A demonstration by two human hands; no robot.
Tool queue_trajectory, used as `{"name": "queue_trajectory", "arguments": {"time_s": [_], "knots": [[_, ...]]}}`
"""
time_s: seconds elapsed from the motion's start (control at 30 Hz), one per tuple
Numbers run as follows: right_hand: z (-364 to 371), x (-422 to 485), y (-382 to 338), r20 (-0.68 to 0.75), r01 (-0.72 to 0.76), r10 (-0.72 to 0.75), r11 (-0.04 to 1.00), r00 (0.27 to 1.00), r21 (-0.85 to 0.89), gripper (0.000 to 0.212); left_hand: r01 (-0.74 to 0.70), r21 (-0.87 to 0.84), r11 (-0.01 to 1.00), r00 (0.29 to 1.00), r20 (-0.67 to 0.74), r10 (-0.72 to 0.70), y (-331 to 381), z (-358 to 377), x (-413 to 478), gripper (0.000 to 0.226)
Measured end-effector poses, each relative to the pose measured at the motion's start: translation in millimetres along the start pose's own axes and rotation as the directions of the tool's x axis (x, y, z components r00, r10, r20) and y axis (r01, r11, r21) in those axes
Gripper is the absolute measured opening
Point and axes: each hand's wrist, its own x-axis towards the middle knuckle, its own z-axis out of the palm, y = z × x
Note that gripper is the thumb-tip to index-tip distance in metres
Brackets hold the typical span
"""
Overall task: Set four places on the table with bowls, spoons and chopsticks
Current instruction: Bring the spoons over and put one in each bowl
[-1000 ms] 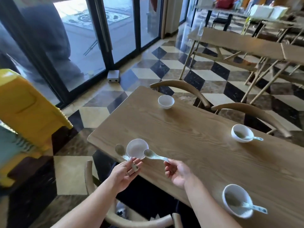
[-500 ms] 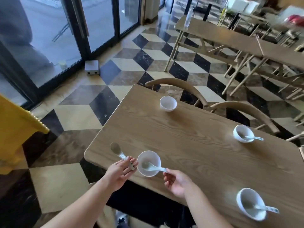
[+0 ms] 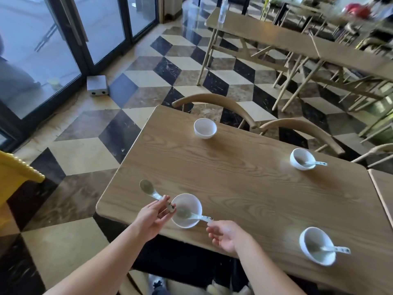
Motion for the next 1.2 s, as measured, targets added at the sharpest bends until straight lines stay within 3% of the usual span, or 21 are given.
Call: {"name": "queue_trajectory", "arguments": {"time_s": [0.13,0.23,0.33,0.4,0.47,0.63,0.73,0.8,0.83,0.9,0.97,1.03,1.1,1.2], "knots": [[-10.3,-3.4,-3.6,-0.169,0.064,-0.086,0.989,0.982,-0.135,0.008,0.022,0.085,0.996,1.000,-0.003,-0.021,1.6,14.9,2.5,0.016],[-16.3,-6.9,-18.6,-0.282,0.207,-0.217,0.976,0.935,-0.065,0.011,0.044,0.220,0.975,0.997,0.050,-0.057,-0.2,32.1,0.3,0.015],[-9.1,-20.5,-36.0,-0.128,0.325,-0.318,0.945,0.939,0.041,0.004,0.074,0.242,0.968,0.986,0.125,-0.106,-6.5,58.1,-1.7,0.022],[1.2,-30.2,-45.2,0.031,0.352,-0.355,0.934,0.934,0.065,0.012,0.089,0.261,0.961,0.976,0.169,-0.136,-12.3,77.5,-3.3,0.028],[12.5,-35.2,-52.0,0.097,0.376,-0.384,0.922,0.918,0.088,0.012,0.095,0.308,0.946,0.962,0.214,-0.167,-18.1,94.2,-4.4,0.025],[19.9,-31.0,-64.5,-0.027,0.410,-0.417,0.877,0.908,0.251,0.008,0.117,0.349,0.930,0.942,0.259,-0.216,-21.8,119.8,5.4,0.027],[12.9,-23.8,-77.6,-0.042,0.375,-0.385,0.859,0.922,0.350,0.007,0.038,0.472,0.881,0.960,0.226,-0.163,-14.8,129.4,19.4,0.037],[8.7,-16.2,-90.7,-0.055,0.351,-0.360,0.846,0.931,0.402,0.007,-0.112,0.653,0.749,0.971,0.232,-0.056,-3.9,132.1,33.4,0.043],[7.0,-11.9,-98.8,-0.059,0.341,-0.350,0.838,0.935,0.426,0.006,-0.206,0.750,0.629,0.965,0.260,0.005,3.4,132.8,41.3,0.046],[4.5,-3.5,-117.3,-0.066,0.322,-0.330,0.827,0.942,0.461,0.005,-0.368,0.896,0.250,0.927,0.333,0.171,20.2,129.6,63.1,0.053],[2.4,5.6,-138.9,-0.078,0.302,-0.301,0.834,0.951,0.461,0.003,-0.394,0.909,-0.138,0.846,0.417,0.331,36.9,123.1,91.9,0.057],[1.1,14.2,-161.9,-0.095,0.293,-0.280,0.851,0.955,0.436,0.002,-0.348,0.857,-0.379,0.781,0.489,0.388,51.4,113.4,121.2,0.066],[0.6,23.2,-185.6,-0.095,0.297,-0.284,0.858,0.954,0.419,0.002,-0.220,0.807,-0.548,0.793,0.475,0.381,64.0,102.2,151.4,0.082],[-3.5,33.8,-221.3,-0.108,0.316,-0.298,0.856,0.948,0.410,0.005,-0.081,0.795,-0.601,0.853,0.367,0.371,72.5,93.1,182.2,0.091]]}}
